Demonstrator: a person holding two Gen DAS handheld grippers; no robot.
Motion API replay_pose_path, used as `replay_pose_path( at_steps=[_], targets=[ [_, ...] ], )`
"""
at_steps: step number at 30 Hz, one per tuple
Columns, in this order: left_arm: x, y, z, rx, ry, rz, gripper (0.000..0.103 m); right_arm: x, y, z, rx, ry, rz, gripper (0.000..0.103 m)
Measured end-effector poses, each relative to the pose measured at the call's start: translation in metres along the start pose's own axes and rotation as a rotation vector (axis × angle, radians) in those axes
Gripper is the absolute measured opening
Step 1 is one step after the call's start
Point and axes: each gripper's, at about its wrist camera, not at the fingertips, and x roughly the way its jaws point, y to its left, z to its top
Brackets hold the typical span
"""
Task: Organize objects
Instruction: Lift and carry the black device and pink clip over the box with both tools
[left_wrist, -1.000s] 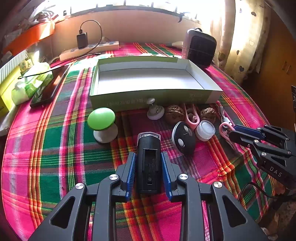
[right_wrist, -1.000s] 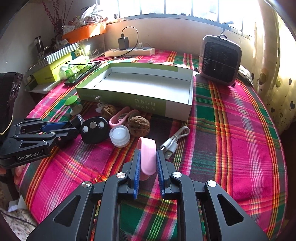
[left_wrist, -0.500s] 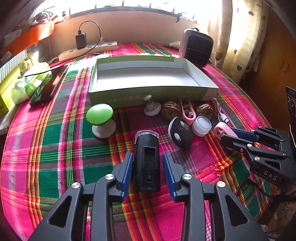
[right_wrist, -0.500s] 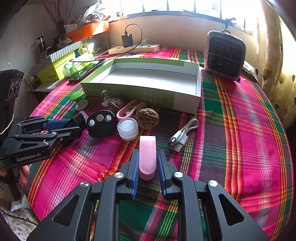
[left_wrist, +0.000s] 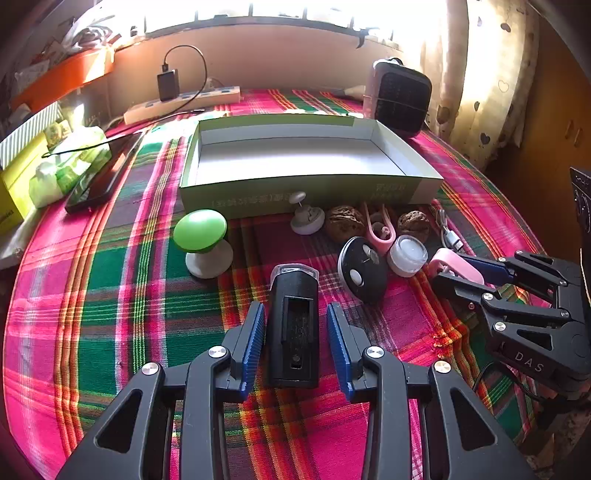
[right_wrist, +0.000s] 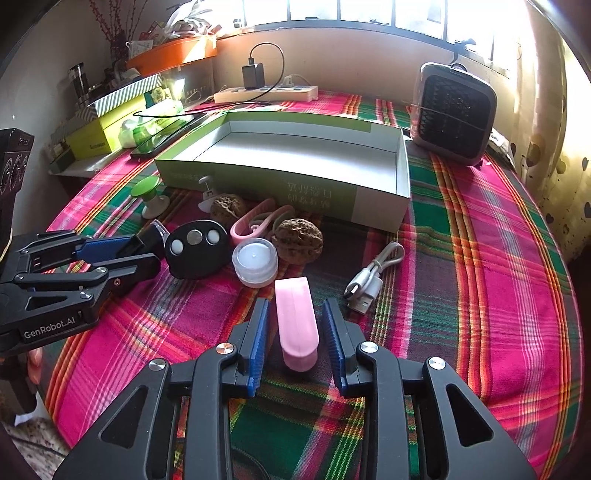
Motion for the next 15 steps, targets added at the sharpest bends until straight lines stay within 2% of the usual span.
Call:
replay_pose_path(
  at_steps=[4, 7, 11, 15],
  targets=[
    [0.0004, -0.0013, 0.0001, -0.001, -0.001, 0.007, 0.032, 0.0002, 0.0006, 0.0003, -0.001, 0.000, -0.007, 0.030],
    [0.0003, -0.0029, -0.0007, 0.004, -0.005, 0.018, 0.032, -0.0001, -0.0003, 0.0001, 0.008, -0.001, -0.013, 0.025],
    [0.0007, -0.0023, -0.0010, -0.002, -0.009, 0.036, 0.026, -0.0003, -0.0003, 0.0003, 0.015, -0.002, -0.015, 0.020],
    [0.0006, -0.0013, -0.0012, -0.005, -0.011, 0.037, 0.025, -0.0003, 0.0002, 0.0002, 0.017, -0.002, -0.020, 0.019]
  ],
)
